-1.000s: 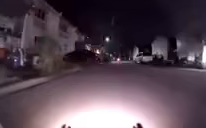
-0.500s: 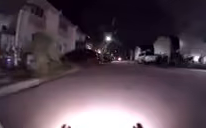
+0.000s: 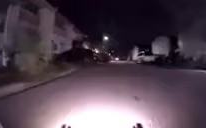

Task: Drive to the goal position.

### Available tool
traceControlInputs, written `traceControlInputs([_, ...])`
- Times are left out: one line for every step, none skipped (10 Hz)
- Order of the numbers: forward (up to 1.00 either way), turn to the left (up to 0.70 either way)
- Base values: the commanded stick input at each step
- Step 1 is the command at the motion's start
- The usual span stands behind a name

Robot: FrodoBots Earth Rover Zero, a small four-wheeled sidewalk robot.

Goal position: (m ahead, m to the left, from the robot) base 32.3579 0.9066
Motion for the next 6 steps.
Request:
traceControlInputs([0.85, 0.0])
traceControlInputs([0.85, -0.32])
traceControlInputs([0.85, -0.19])
traceControlInputs([0.85, -0.09])
traceControlInputs([0.85, 0.0])
traceControlInputs([0.85, 0.0])
